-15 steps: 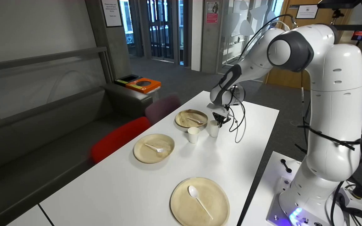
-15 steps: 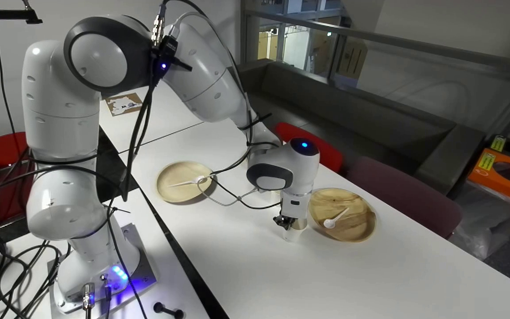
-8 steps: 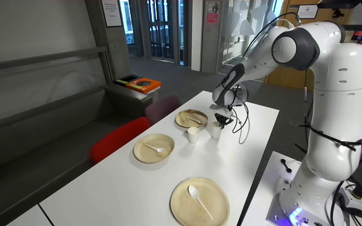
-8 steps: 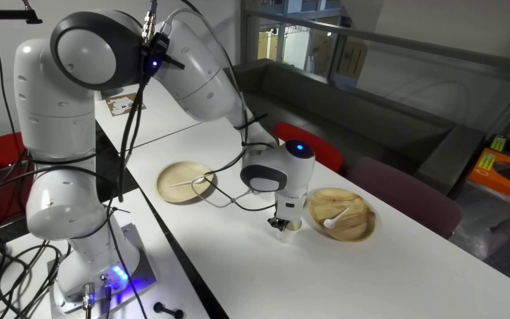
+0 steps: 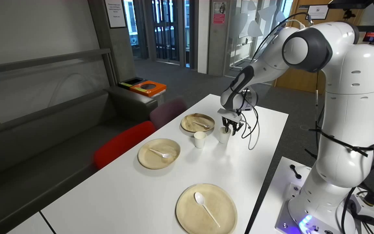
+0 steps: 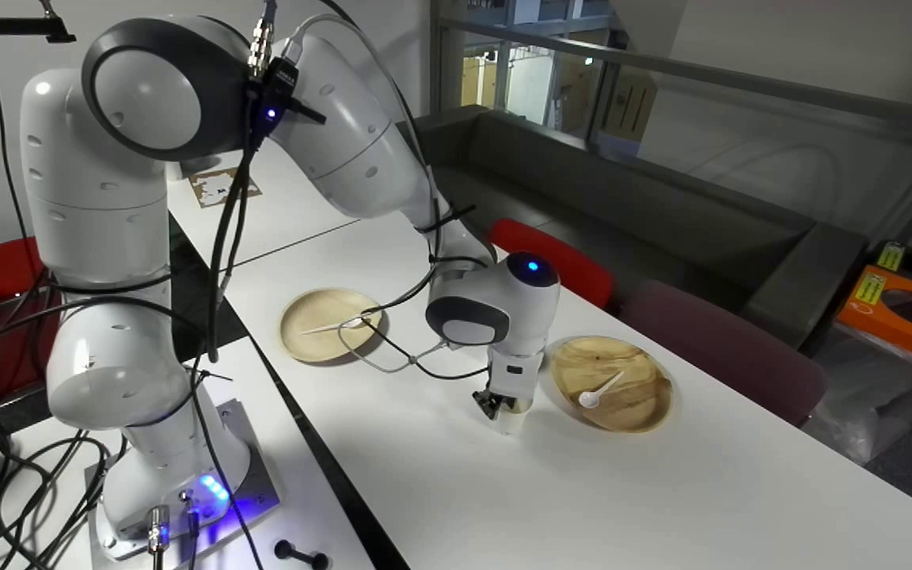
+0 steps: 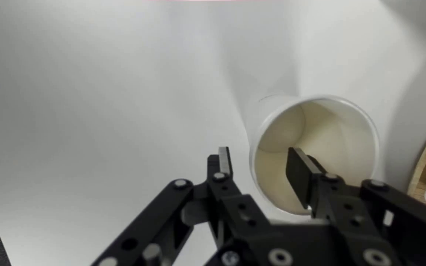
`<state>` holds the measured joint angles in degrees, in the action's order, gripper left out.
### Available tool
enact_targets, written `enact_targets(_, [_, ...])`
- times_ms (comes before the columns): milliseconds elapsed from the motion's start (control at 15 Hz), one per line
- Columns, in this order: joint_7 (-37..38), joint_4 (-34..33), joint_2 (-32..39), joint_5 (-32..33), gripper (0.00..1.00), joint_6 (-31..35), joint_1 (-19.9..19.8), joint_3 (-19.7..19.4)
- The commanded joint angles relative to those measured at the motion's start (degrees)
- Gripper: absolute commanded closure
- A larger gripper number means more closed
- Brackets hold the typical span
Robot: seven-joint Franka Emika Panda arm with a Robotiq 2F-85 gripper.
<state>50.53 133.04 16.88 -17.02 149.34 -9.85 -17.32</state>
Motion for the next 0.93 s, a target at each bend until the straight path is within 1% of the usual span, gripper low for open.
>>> enact_targets(0, [-2.7,2.8,-4.6,-1.4,0.22,0.3,-1.4,0.9])
enact_targets(67, [-3.0,3.0,-5.3,-1.4,0.14,0.4,-1.4,0.9])
enact_targets(200, [-3.4,3.4,-7.4,-1.0,0.01,0.5,-1.2,0.9])
enact_targets(400, [-4.2,2.6,-10.0,-0.7,0.00,-1.2,-0.5,1.6])
enact_targets(600, [-3.8,0.3,-10.5,-1.0,0.00,-4.6,0.1,3.5])
enact_targets(867, [-3.1,-2.8,-8.3,-1.3,0.00,-9.4,1.3,6.6])
